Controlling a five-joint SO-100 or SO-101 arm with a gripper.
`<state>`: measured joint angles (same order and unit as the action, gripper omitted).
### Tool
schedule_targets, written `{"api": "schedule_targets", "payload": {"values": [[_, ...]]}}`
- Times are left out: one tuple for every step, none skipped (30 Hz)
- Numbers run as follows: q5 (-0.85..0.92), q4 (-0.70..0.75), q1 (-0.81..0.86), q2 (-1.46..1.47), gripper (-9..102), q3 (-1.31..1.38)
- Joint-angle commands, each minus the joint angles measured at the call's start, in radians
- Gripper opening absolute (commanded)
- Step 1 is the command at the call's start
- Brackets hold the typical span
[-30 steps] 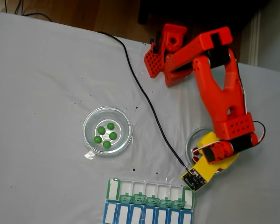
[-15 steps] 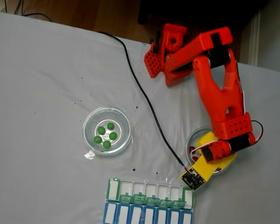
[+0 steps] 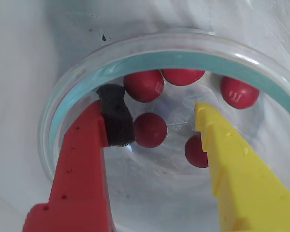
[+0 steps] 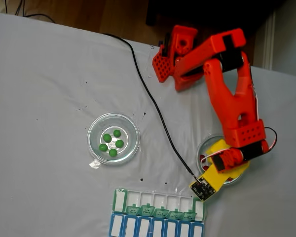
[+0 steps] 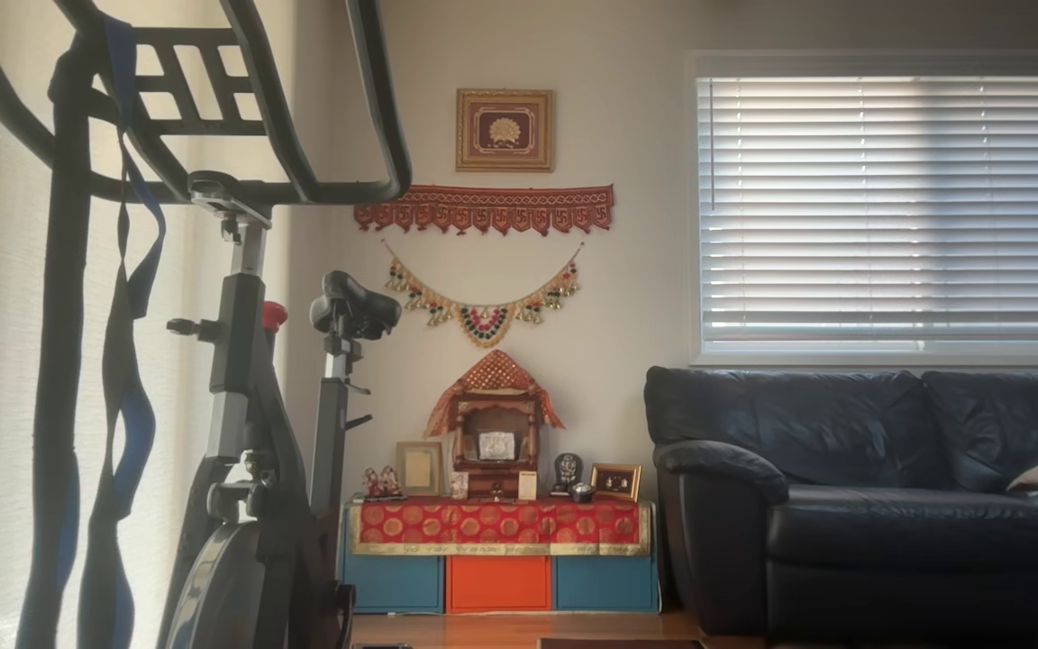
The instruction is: Sort medicines into box.
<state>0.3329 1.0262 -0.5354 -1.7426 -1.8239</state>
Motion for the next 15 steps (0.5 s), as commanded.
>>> {"api": "schedule_targets", "payload": {"values": [[-0.011,-0.034,0.014,-0.132,23,0.014],[-0.011,-0.038,0.014,-0.138,23,0.011],[-0.012,-0.043,0.015,-0.141,23,0.006],[-0.012,-0.049,0.017,-0.146,23,0.002],[-0.012,-0.055,0.017,-0.147,23,-0.003],[-0.014,-0.061,0.018,-0.150,23,-0.006],[-0.014,-0.067,0.020,-0.153,23,-0.009],[-0.014,-0.072,0.020,-0.158,22,-0.012],[-0.014,-0.077,0.021,-0.161,22,-0.015],[-0.014,-0.078,0.023,-0.163,22,-0.015],[-0.015,-0.081,0.025,-0.164,22,-0.017],[-0.015,-0.084,0.025,-0.166,22,-0.018],[-0.015,-0.087,0.025,-0.164,22,-0.018],[-0.014,-0.094,0.026,-0.164,21,-0.023],[-0.014,-0.101,0.026,-0.163,21,-0.026]]}}
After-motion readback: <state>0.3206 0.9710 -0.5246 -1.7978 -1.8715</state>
